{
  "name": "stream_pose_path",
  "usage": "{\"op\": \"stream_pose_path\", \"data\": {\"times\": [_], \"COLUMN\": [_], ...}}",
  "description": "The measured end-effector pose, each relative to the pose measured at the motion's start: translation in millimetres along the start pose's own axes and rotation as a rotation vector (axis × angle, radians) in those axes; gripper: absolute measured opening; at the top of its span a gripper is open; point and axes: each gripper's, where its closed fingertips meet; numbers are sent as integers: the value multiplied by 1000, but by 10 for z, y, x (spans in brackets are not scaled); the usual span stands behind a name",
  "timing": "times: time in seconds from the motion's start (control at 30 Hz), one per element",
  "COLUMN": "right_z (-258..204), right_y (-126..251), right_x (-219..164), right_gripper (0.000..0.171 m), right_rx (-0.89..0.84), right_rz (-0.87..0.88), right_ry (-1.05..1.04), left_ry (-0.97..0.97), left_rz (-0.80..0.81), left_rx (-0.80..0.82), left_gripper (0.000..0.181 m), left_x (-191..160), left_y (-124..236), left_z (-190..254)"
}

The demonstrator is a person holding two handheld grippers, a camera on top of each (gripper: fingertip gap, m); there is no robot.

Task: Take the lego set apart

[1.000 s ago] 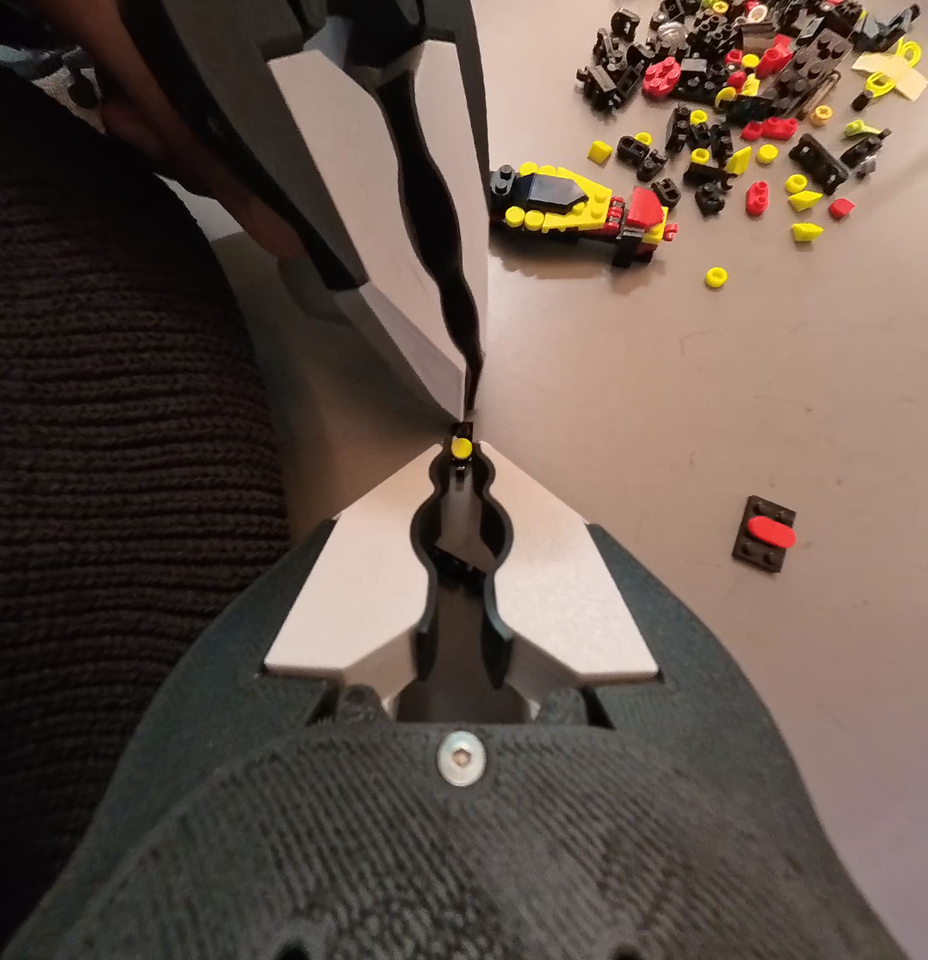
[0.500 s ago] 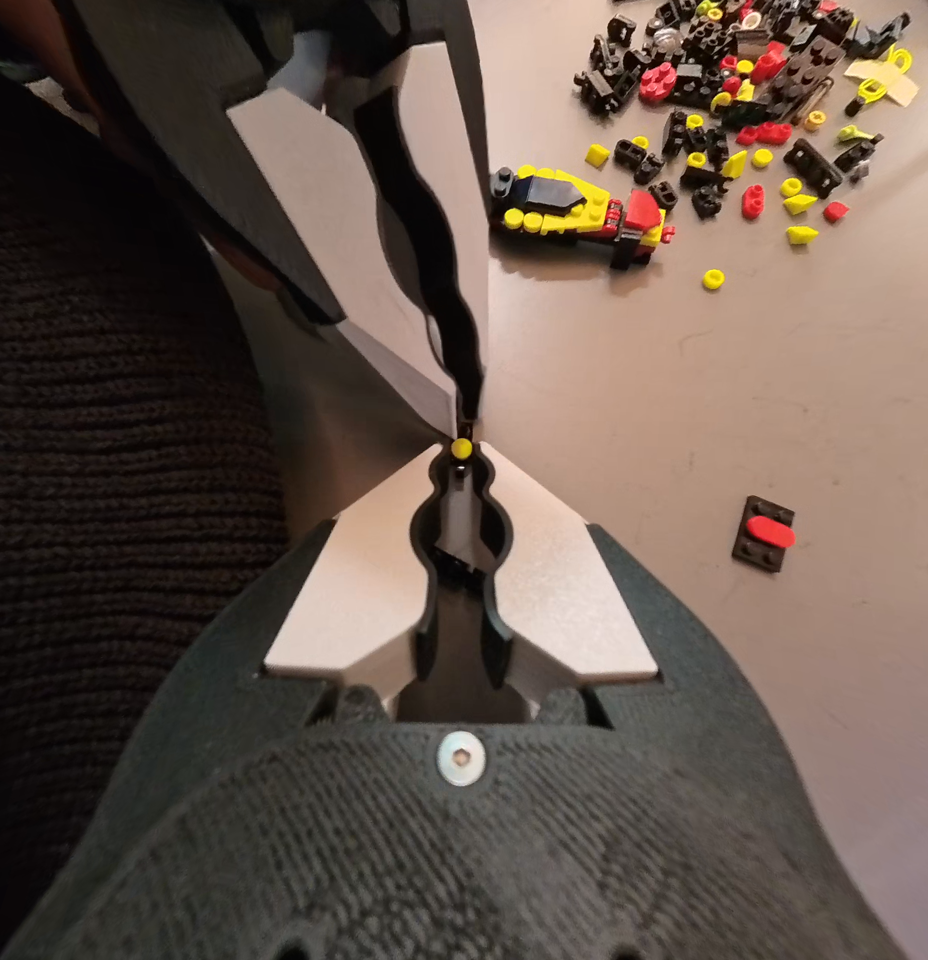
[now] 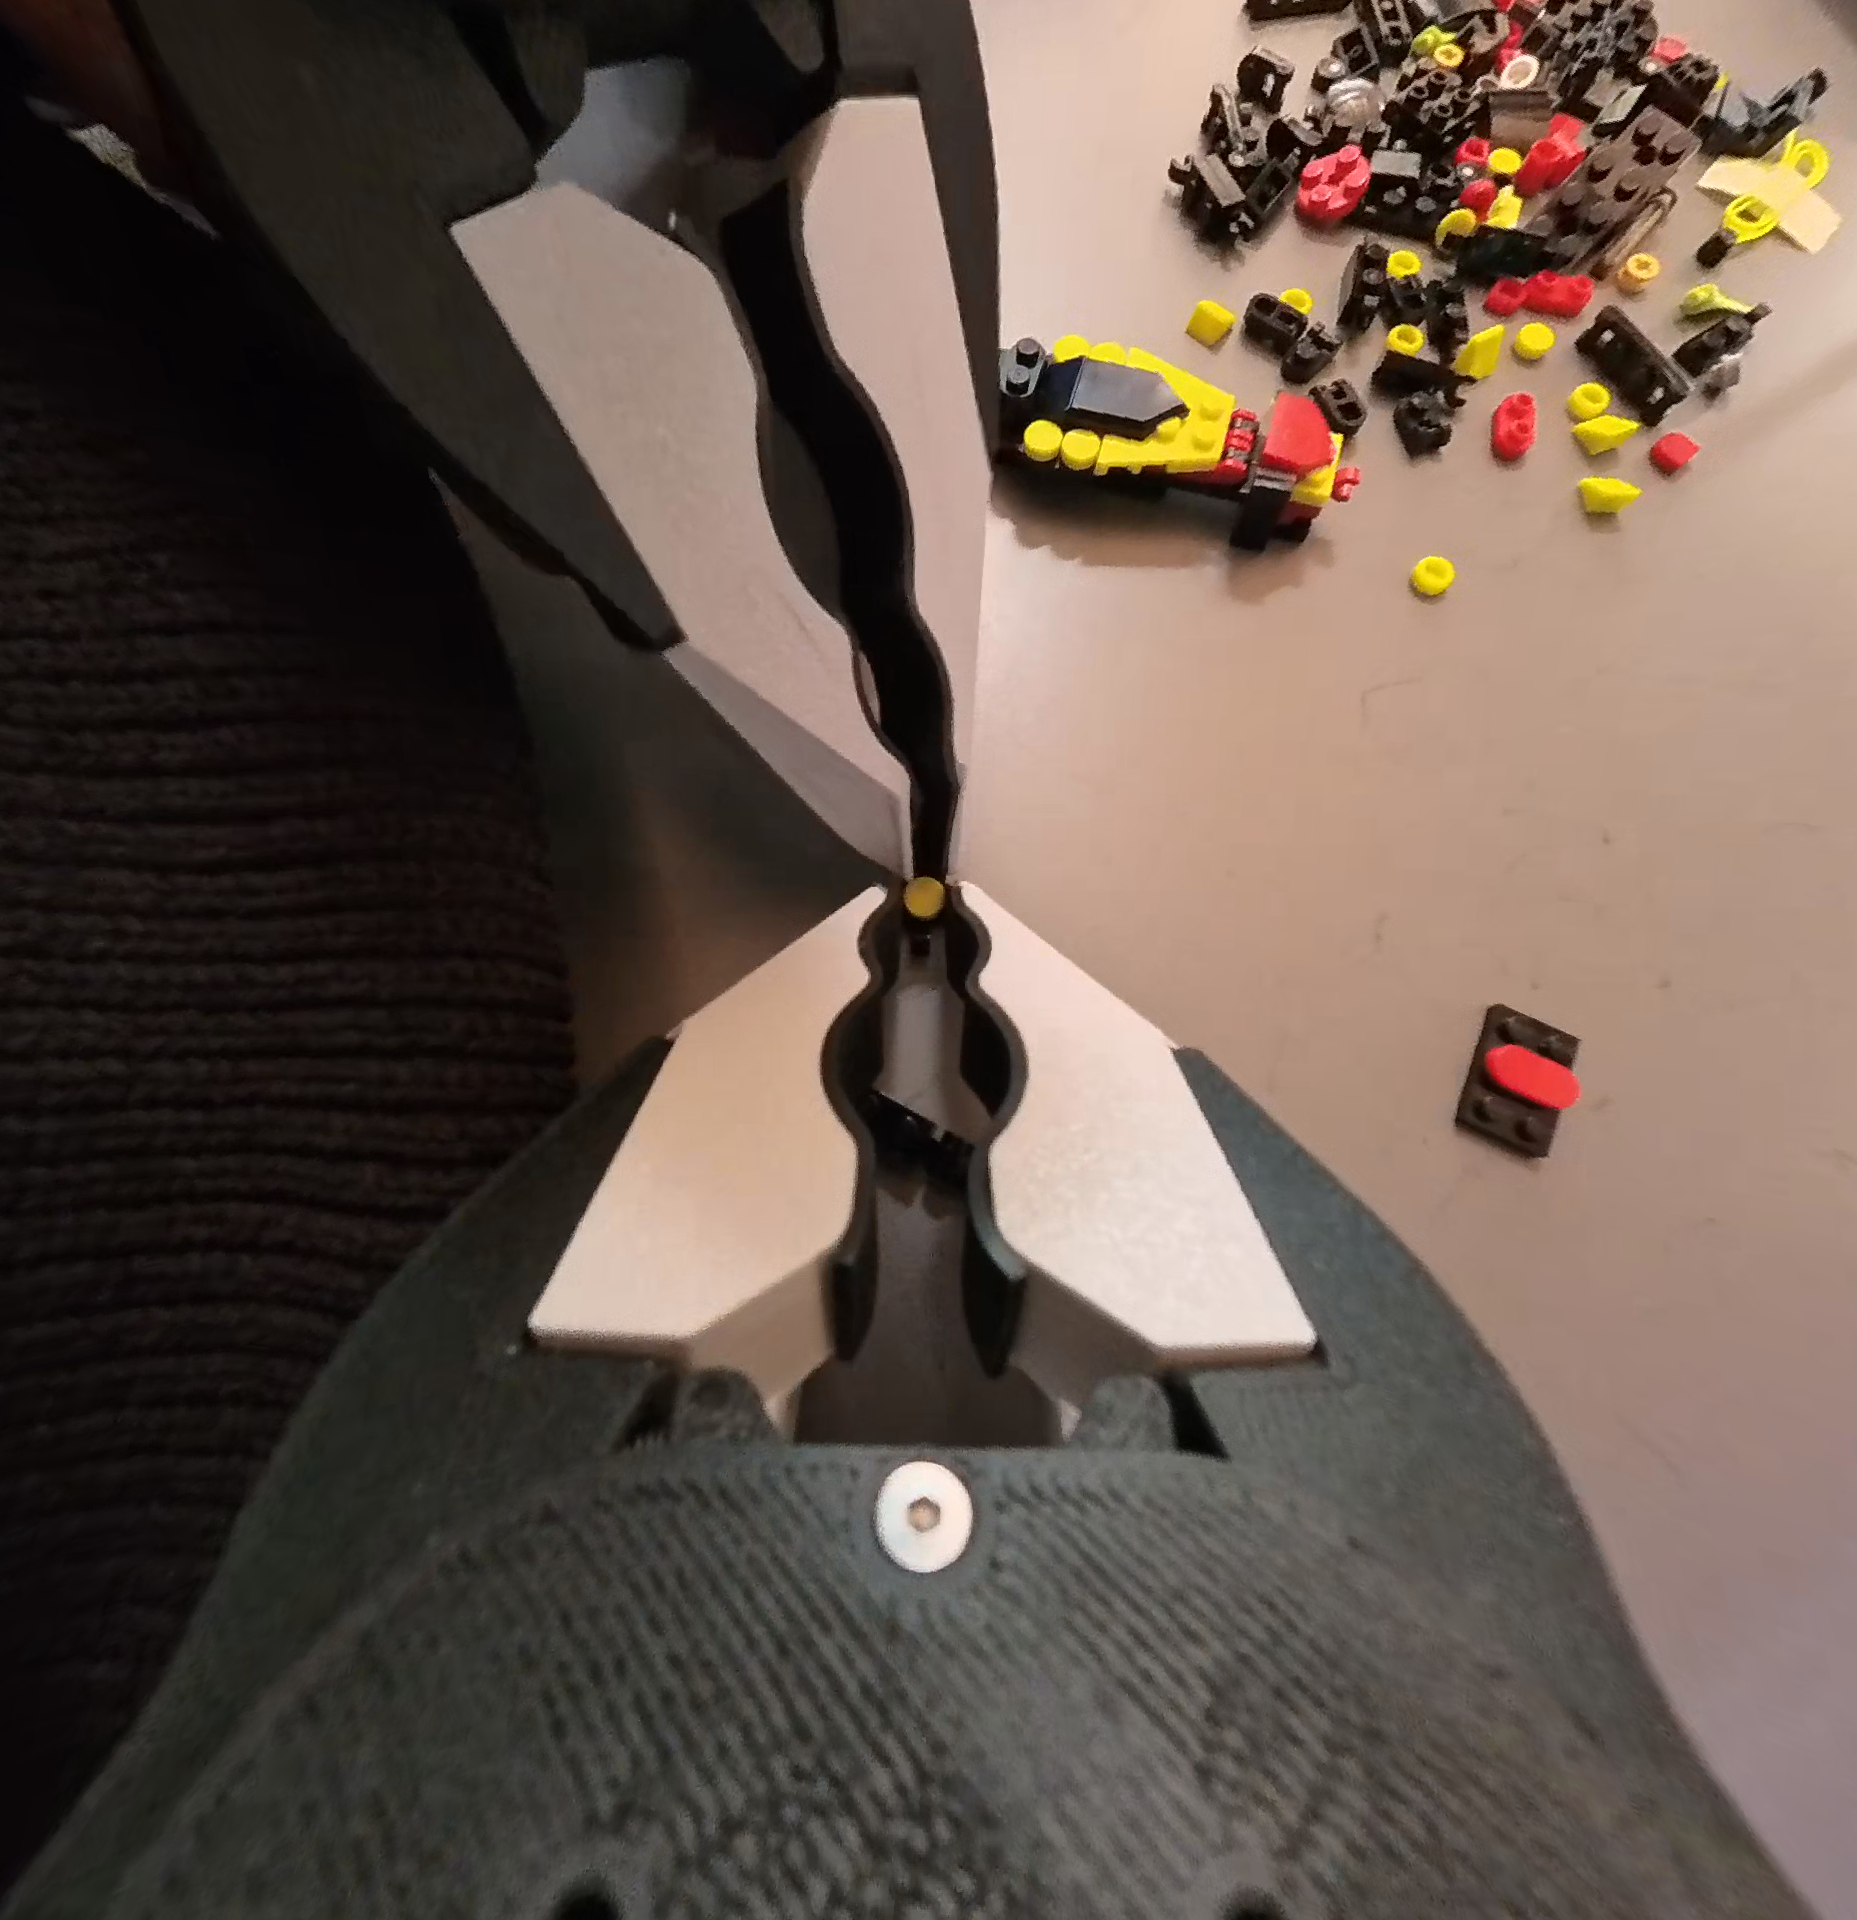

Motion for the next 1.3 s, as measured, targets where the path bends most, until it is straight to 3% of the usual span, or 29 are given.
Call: {"op": "stream_pose_path", "data": {"times": [0.47,0.63,0.87,1.0,1.3], "right_z": [35,28,25,25,25], "right_y": [27,15,14,11,13], "right_x": [13,15,2,4,6], "right_gripper": [7,7,7,7,7], "right_rx": [3,84,161,159,171], "right_rz": [14,-34,-68,-73,-71], "right_ry": [42,88,-9,-9,-18], "left_ry": [63,55,82,20,37], "left_rz": [-3,-6,6,20,16], "left_rx": [-20,-29,-47,29,-14], "left_gripper": [0,0,0,0,0], "left_x": [0,-4,0,28,-17], "left_y": [-17,-16,-5,57,24], "left_z": [-4,-5,-10,-78,-48]}}
Point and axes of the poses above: each gripper's, where its closed fingertips meet, y back along the fingers, x out of its top, z = x × y across the jaws
